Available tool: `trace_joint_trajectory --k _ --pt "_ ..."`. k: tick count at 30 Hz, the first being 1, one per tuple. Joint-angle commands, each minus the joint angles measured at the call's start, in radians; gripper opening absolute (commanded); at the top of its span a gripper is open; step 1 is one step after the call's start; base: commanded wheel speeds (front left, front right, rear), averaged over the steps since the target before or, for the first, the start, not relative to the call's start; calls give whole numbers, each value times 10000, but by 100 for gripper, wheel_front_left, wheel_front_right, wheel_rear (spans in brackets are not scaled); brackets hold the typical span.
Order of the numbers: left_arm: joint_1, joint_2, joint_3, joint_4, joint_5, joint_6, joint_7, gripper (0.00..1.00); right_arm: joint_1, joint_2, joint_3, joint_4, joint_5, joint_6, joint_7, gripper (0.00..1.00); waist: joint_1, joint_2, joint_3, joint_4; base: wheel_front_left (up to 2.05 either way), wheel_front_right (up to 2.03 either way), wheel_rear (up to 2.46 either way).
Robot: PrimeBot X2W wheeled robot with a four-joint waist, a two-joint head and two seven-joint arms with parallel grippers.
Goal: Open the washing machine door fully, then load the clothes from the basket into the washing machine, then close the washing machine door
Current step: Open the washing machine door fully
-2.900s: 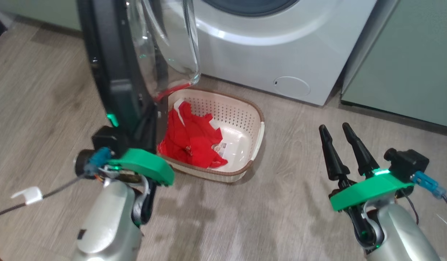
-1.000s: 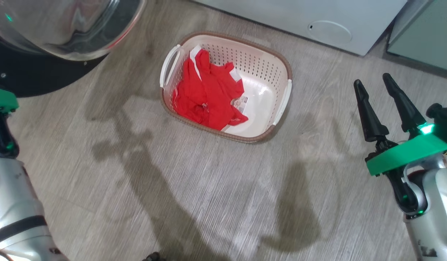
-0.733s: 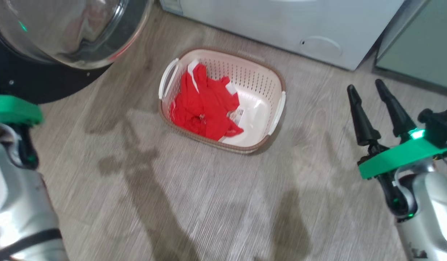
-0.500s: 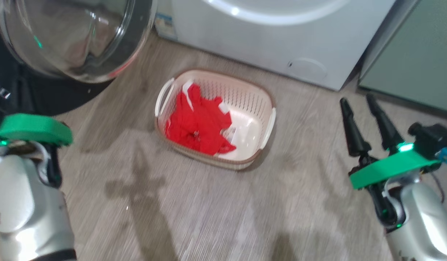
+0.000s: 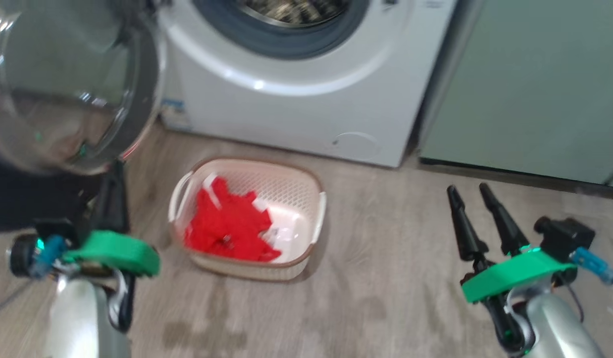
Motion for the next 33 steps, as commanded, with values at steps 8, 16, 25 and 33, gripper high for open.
trace_joint_trajectory --k 8,16,25,33 --pt "1030 175 -536 -1538 -613 139 -49 0 211 315 -114 -536 -82 2 -159 100 1 -1 -602 -1357 0 0 0" --pt "1915 173 -1282 -2409 -1325 849 -49 0 660 504 -681 -1115 -343 2 -162 100 1 -1 -698 -1894 0 0 0" --pt "2558 173 -1925 -2518 -1600 1439 -49 0 985 681 -969 -1445 -547 2 -163 100 1 -1 -676 -2104 0 0 0" --pt "2635 172 -2076 -2495 -1462 1632 -49 100 1080 755 -1035 -1468 -663 2 -164 100 1 -1 -670 -2020 0 0 0"
